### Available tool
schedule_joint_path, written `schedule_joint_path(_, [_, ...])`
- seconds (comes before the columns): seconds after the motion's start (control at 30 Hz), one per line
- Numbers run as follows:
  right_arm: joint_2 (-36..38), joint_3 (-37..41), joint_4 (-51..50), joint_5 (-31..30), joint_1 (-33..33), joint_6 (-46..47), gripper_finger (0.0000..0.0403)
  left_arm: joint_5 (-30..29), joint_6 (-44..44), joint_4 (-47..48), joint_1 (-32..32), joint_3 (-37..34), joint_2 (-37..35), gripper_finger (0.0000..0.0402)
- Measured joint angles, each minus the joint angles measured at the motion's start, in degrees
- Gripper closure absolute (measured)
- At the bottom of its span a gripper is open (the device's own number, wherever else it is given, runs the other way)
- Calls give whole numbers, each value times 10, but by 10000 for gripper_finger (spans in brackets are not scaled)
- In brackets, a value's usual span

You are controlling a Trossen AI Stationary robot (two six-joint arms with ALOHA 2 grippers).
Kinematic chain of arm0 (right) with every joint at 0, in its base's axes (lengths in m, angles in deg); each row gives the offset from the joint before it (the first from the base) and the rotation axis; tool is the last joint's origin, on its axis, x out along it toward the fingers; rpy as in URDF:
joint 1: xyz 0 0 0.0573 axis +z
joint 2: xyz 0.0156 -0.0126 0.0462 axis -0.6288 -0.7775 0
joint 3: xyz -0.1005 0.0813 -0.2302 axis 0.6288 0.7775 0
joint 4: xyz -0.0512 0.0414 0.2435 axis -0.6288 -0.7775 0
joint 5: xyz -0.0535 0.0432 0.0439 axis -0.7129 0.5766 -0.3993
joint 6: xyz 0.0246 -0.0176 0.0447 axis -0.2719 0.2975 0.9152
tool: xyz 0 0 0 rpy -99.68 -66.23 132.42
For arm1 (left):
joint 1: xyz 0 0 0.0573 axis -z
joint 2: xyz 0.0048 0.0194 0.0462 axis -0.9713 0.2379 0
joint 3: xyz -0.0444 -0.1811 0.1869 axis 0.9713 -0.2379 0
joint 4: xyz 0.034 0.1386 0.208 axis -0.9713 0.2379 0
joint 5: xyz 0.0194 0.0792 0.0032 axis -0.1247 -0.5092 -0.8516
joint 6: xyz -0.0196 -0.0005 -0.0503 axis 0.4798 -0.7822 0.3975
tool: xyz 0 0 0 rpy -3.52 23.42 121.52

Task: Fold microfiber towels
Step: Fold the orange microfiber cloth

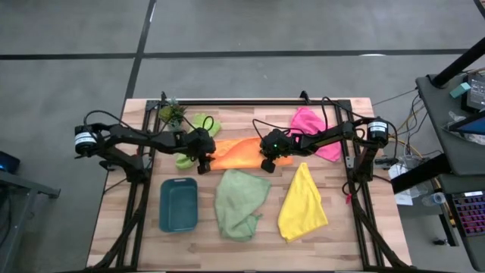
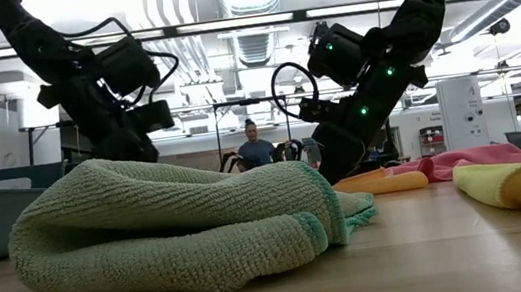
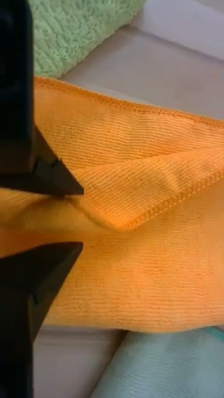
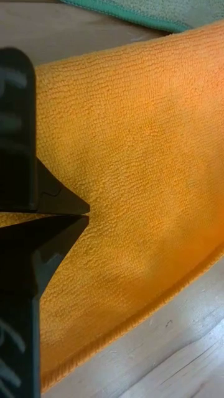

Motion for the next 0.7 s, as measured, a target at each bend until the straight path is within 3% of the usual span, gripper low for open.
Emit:
schedule_joint_path(0.13, [0,0,0,0,0,0,394,-1,-4,-2,-1,1,0,377])
schedule_joint_path(0.2, [0,0,0,0,0,0,394,-10,-4,-2,-1,1,-1,394])
schedule_joint_path(0.37, [0,0,0,0,0,0,394,-88,-6,-2,-2,1,-8,390])
schedule_joint_path(0.57, [0,0,0,0,0,0,394,-256,0,-3,-2,1,-11,389])
schedule_joint_path(0.7, [0,0,0,0,0,0,394,-273,1,-8,-2,1,-10,389])
